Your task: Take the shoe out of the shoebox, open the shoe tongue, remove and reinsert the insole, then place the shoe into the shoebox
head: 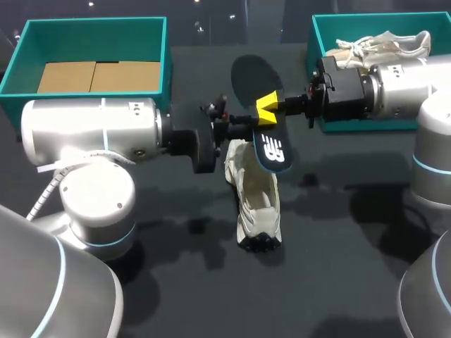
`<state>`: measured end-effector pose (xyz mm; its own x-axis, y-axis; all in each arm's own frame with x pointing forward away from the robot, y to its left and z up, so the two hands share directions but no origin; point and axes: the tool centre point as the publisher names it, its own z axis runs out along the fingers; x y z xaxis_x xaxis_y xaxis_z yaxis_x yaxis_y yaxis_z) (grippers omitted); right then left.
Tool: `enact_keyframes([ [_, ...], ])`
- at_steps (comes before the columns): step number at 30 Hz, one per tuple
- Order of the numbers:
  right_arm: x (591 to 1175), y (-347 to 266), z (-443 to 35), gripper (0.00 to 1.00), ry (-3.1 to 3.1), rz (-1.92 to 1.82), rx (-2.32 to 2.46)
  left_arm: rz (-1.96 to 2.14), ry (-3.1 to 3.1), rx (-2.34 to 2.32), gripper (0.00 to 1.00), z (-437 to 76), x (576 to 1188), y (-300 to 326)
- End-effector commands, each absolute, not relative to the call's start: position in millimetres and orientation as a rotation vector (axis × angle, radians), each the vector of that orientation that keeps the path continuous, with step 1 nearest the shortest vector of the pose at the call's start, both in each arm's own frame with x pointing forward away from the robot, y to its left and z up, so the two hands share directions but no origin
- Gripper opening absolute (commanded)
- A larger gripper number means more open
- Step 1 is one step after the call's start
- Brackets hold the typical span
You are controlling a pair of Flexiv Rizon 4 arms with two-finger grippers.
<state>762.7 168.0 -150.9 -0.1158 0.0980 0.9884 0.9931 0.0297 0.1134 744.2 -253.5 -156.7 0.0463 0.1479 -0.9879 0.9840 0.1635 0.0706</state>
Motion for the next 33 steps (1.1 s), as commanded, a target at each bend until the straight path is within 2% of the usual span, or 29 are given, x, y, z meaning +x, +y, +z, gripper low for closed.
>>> enact_keyframes([
  [1, 760.6, 164.3, -152.0, 0.00, -1.374, -1.231, -1.212, -0.958, 1.358, 1.215, 1.00, -148.0, 739.6, -230.5],
  [8, 759.2, 159.0, -156.1, 0.00, -1.354, -1.227, -1.215, -0.777, 1.406, 1.337, 1.00, -127.9, 757.4, -168.9],
  [10, 758.9, 157.2, -157.3, 0.00, -1.327, -1.230, -1.225, -0.577, 1.387, 1.436, 1.00, -125.7, 769.7, -150.5],
  [24, 759.0, 156.1, -157.7, 0.00, -1.319, -1.233, -1.226, -0.601, 1.400, 1.487, 1.00, -121.8, 773.9, -152.6],
  [33, 750.4, 157.0, -186.2, 0.00, -1.260, -1.231, -1.211, -0.523, 1.500, 1.608, 1.00, -105.0, 801.0, -137.5],
])
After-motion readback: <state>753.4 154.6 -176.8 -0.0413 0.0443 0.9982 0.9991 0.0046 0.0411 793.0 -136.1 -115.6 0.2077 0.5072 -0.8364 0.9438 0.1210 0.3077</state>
